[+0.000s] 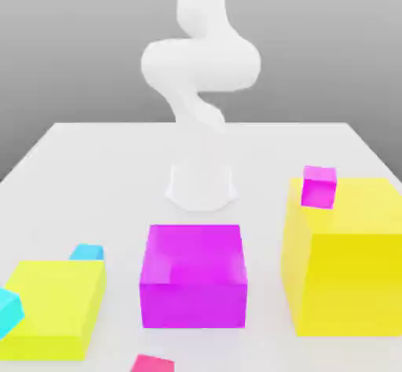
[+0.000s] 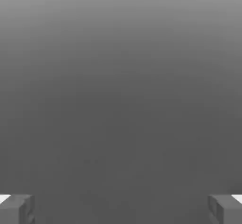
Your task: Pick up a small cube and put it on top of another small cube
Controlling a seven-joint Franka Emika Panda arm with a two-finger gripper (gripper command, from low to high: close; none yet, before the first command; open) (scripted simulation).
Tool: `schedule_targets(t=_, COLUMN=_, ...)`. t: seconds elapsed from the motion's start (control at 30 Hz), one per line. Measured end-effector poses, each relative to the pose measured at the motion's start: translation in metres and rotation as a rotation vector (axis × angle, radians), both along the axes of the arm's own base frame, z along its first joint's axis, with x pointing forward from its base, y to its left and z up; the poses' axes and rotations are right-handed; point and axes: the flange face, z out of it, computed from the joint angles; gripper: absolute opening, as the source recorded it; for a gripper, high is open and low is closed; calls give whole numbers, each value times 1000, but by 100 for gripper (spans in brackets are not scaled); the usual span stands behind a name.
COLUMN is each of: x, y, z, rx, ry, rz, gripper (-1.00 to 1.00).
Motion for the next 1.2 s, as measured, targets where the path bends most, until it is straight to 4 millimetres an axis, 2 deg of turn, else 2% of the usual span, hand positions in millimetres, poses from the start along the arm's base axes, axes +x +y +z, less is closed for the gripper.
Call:
schedule_targets(t=0.13, x=50, y=-8, z=-53, rx=13, ry=104, rz=-25, gripper=0)
schedule_targets(t=0.27, x=90, y=-16, z=-111, rx=26, ry=203, rz=-50, gripper=0)
schedule_targets(t=0.4, x=122, y=-25, z=-175, rx=38, ry=303, rz=-76, gripper=0)
schedule_targets(t=0.53, x=146, y=-35, z=-242, rx=50, ry=402, rz=-104, gripper=0)
schedule_targets(t=0.77, x=163, y=-52, z=-368, rx=68, ry=575, rz=-155, gripper=0)
schedule_targets(t=0.97, x=156, y=-63, z=-477, rx=81, ry=717, rz=-196, gripper=0)
schedule_targets(t=1.1, x=154, y=-64, z=-537, rx=82, ry=733, rz=-201, gripper=0)
schedule_targets(t=1.13, x=153, y=-64, z=-546, rx=82, ry=733, rz=-201, gripper=-100)
schedule_targets(t=1.2, x=153, y=-64, z=-546, rx=82, ry=733, rz=-201, gripper=-100)
